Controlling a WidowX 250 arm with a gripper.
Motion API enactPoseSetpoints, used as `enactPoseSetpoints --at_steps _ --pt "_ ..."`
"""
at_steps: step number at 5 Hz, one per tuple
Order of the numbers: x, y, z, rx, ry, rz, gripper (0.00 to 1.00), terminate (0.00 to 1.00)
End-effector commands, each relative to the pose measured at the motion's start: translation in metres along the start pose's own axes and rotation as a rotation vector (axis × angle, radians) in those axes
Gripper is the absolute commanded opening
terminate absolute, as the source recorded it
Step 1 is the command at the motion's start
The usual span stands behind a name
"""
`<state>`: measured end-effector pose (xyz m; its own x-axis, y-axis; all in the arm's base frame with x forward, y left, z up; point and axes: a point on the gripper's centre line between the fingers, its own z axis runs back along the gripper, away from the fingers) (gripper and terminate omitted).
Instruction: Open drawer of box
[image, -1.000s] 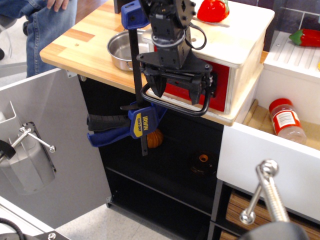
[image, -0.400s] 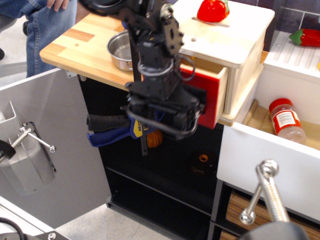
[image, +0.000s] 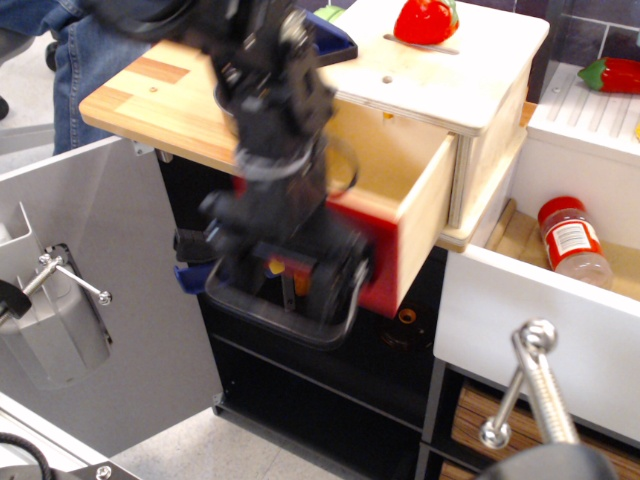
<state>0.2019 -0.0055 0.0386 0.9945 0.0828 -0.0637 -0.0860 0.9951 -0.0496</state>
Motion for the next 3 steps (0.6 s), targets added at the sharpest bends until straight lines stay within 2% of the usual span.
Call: enactPoseSetpoints --at_steps 1,2,3 --pt "-0.037 0.007 0.002 0.038 0.073 -0.005 1.0 0.0" --pt "-0.03 0.004 0.004 0.046 0.109 0.022 1.0 0.0" --pt "-0.02 0.003 0.008 0.045 0.12 0.05 1.0 1.0"
